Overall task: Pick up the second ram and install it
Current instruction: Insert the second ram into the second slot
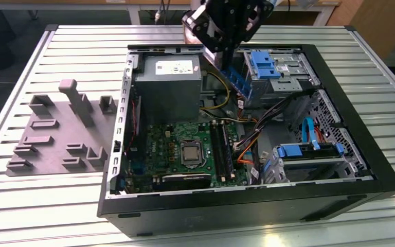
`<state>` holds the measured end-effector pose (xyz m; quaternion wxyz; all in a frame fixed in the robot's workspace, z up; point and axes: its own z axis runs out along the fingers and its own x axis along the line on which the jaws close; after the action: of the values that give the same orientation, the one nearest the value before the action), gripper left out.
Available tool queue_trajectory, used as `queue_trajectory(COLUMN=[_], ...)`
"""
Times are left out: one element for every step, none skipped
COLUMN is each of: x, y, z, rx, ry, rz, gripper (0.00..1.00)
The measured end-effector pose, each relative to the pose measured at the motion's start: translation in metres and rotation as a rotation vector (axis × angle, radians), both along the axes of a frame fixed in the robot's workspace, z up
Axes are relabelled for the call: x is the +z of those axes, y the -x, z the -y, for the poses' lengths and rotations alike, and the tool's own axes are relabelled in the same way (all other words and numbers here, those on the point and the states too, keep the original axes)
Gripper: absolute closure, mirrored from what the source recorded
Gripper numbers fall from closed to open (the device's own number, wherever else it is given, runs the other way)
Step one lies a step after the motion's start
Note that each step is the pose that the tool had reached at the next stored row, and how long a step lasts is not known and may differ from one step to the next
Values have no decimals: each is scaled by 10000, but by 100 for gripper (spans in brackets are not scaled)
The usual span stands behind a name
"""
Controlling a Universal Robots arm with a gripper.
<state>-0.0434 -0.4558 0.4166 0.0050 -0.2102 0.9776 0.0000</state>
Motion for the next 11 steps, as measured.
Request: queue_trajectory(x=[0, -1, -1, -1, -2, -2, -2, -2, -2, -2, -2], y=[0, 0, 0, 0, 0, 0, 0, 0, 0, 0, 0], z=[0, 0, 0, 0, 0, 0, 0, 0, 0, 0, 0], rx=[-133, -261, -398, -526, -664, -793, -918, -1022, -1066, -1081, -1085], ry=[0, 0, 0, 0, 0, 0, 0, 0, 1, 0, 0], rz=[0, 0, 0, 0, 0, 0, 0, 0, 0, 0, 0], gripper=[86, 86, 86, 86, 86, 86, 86, 86, 86, 86, 86])
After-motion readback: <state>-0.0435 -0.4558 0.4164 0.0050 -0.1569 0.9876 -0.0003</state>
